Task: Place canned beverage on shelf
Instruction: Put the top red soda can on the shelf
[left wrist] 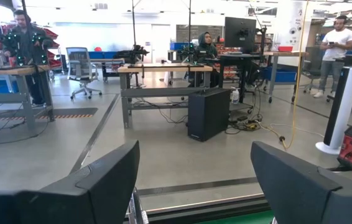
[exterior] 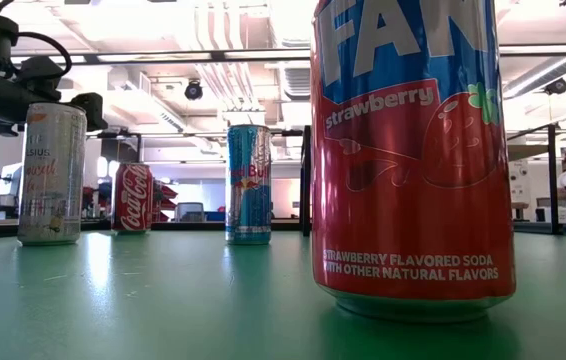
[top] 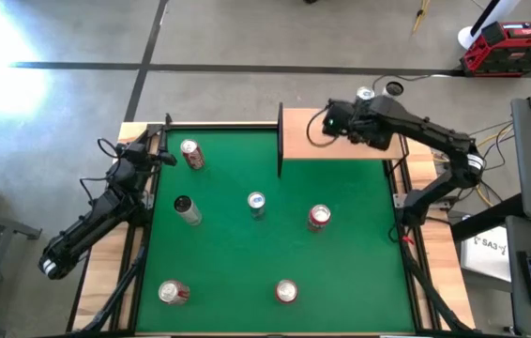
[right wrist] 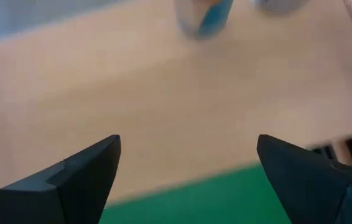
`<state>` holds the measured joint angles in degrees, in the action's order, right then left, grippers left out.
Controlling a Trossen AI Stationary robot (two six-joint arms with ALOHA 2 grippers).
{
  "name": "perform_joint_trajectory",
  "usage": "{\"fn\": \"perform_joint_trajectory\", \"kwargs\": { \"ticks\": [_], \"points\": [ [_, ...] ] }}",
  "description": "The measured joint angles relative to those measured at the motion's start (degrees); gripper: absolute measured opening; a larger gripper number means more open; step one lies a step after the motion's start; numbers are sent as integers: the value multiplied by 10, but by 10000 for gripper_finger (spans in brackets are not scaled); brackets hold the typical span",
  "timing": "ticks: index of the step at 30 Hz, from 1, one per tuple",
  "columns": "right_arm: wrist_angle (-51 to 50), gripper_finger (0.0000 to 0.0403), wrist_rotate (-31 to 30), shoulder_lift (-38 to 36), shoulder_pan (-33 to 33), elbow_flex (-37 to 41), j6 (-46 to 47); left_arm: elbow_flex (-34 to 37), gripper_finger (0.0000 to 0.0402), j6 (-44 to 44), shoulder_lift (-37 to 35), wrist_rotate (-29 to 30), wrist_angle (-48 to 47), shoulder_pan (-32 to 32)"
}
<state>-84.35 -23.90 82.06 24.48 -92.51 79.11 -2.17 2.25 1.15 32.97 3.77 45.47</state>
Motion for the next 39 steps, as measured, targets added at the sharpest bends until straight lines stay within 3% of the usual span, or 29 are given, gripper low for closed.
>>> {"fn": "perform_joint_trajectory", "kwargs": {
  "ticks": [11,19,30,39],
  "points": [
    [-40,370,24,5,-260,12,179,0,293,0,0,0,0,0],
    [4,370,-10,5,-411,94,350,0,293,0,0,0,0,0],
    [142,370,14,5,-437,196,336,0,293,0,0,0,0,0],
    [225,370,29,20,-437,212,256,0,293,0,0,0,0,0]
  ]
}}
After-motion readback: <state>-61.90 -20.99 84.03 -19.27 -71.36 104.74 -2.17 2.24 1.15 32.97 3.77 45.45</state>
